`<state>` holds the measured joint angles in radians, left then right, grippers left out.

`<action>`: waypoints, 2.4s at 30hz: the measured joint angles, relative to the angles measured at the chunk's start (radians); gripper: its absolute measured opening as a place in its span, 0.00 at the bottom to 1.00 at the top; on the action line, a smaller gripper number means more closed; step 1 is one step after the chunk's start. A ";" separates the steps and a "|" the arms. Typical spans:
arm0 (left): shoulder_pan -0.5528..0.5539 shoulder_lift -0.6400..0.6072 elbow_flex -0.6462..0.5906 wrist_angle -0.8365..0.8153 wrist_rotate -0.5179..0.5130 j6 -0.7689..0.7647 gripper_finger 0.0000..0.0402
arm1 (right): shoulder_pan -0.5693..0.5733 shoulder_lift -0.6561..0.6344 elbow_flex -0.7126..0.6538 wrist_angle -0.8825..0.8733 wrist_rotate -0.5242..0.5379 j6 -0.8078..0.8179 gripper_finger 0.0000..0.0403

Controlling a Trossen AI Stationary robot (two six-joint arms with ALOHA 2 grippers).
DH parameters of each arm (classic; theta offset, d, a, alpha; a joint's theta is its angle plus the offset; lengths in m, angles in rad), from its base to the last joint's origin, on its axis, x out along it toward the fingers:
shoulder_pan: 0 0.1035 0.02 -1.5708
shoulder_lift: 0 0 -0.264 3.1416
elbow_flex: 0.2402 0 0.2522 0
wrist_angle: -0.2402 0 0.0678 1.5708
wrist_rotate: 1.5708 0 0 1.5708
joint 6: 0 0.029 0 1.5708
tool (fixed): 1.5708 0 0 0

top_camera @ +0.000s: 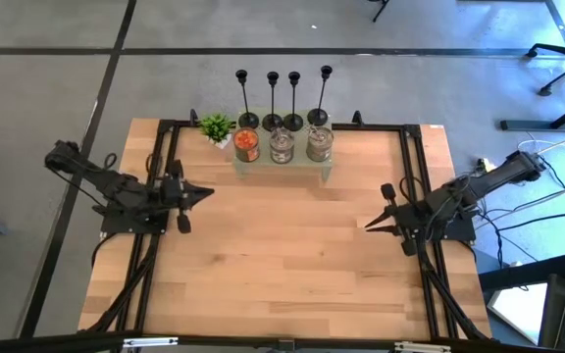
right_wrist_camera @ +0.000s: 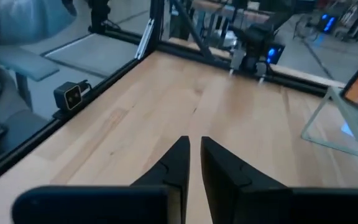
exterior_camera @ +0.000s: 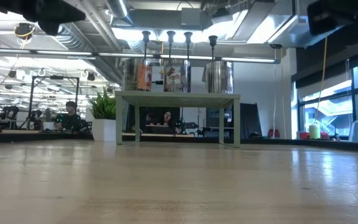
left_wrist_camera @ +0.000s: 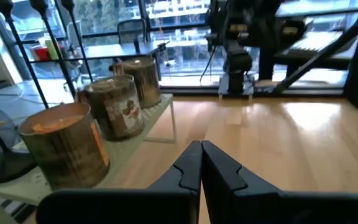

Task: Pick & Place candle stick holders
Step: Return to Home Position

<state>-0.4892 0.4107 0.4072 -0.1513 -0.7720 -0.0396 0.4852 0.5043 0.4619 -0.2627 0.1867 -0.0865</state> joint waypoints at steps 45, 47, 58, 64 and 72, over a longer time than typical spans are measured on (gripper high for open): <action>0.000 -0.410 -0.296 0.084 0.004 0.139 0.01 | -0.341 -0.276 -0.385 0.304 -0.234 -0.134 0.11; 0.001 -0.410 -0.329 0.146 0.042 0.164 0.01 | -0.351 -0.276 -0.386 0.304 -0.231 -0.136 0.11; 0.058 -0.409 -0.398 0.226 0.124 0.191 0.01 | -0.363 -0.275 -0.385 0.303 -0.216 -0.147 0.11; 0.095 -0.398 -0.399 0.223 0.200 0.252 0.01 | -0.363 -0.275 -0.385 0.303 -0.216 -0.146 0.11; 0.108 -0.391 -0.399 0.223 0.191 0.263 0.01 | -0.363 -0.275 -0.385 0.303 -0.216 -0.147 0.11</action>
<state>-0.3817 0.0193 0.0086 0.0716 -0.5814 0.2231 0.1226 0.2295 0.0765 0.0406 -0.0288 -0.2332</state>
